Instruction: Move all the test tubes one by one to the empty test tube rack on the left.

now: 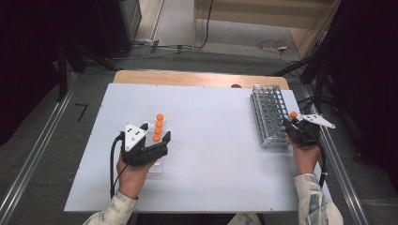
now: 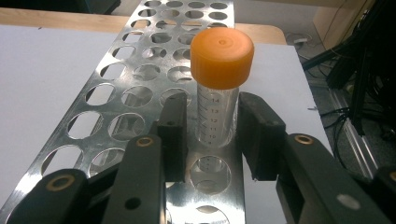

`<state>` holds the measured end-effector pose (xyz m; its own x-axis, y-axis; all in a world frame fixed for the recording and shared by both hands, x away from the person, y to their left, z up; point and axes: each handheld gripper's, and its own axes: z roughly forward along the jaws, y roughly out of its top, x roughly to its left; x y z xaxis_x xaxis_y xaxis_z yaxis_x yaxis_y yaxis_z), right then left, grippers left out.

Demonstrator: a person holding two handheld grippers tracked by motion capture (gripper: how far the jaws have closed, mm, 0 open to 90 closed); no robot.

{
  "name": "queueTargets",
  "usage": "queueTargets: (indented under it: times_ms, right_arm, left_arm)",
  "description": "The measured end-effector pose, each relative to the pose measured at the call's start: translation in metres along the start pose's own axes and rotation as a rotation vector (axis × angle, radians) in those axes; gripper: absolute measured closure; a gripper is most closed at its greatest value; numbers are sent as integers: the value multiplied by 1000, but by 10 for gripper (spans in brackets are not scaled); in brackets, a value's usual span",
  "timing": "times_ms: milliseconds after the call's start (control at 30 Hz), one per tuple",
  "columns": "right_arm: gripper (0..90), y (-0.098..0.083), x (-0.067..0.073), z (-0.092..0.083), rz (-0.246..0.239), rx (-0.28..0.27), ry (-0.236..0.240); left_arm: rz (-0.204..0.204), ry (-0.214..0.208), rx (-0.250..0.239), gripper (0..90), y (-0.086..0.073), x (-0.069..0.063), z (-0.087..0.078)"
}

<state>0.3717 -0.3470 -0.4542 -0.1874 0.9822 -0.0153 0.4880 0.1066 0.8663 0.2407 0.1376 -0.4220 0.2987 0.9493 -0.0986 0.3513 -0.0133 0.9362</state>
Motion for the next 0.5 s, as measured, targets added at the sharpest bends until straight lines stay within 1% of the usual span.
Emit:
queueTargets:
  times_ms: [67,133,167,200,300,500]
  right_arm:
    - [665,1,1,1,-5,-2,3]
    - [675,1,2,1,-12,-5,3]
    - [704,1,2,1,-9,-6,3]
    - [715,1,1,1,-13,-12,-8]
    - [716,3,-1,-1,2,-15,-4]
    - [716,11,-3,-10,11,-55,1]
  left_arm:
    - [-1,0,0,205,0,0,0]
    - [-2,0,1,205,0,0,0]
    - [-1,0,1,205,0,0,0]
    - [1,-1,3,205,0,0,0]
    - [2,-2,3,205,-1,0,1]
    - [1,-1,3,206,-1,-1,1]
